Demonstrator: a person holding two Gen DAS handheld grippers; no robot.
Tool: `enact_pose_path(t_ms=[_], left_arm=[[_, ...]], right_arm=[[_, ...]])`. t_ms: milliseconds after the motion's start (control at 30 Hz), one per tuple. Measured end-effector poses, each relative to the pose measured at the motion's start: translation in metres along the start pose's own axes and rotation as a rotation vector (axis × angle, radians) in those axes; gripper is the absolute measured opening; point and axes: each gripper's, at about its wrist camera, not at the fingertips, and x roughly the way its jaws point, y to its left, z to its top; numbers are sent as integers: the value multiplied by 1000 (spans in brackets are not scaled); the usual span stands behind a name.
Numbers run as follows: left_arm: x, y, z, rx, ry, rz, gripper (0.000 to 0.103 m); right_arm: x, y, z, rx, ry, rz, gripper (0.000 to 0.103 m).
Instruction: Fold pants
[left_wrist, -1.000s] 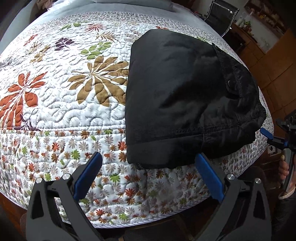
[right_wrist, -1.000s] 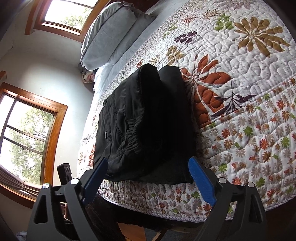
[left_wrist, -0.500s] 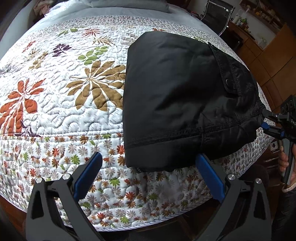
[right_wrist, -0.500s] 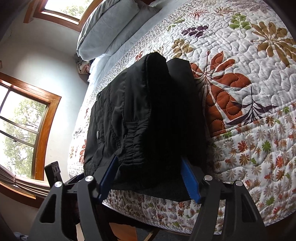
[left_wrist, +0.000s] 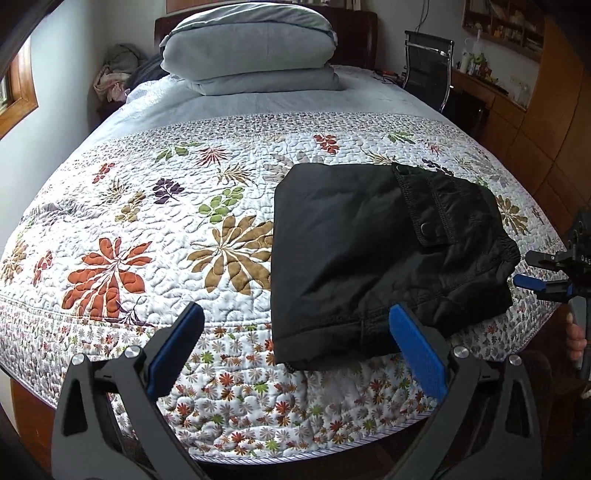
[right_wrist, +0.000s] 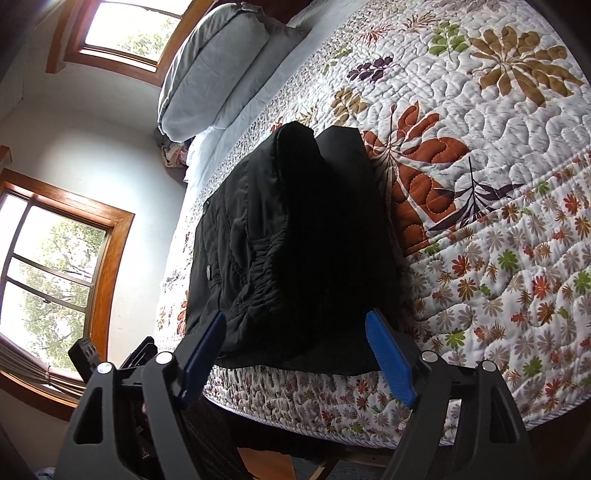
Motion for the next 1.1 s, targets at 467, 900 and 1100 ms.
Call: enact_pose_path(t_ms=[467,900,1100], left_arm=[[35,10,-12,-35,102,-110,100],[49,9,-13,-62,116,-108,100],[26,-1,4,-21,33,-94,100]], right_arm=[[4,-3,4,2,13,5,85],[34,10,19,-7,54,11,86],[45,19,22,-58,57,-35,53]])
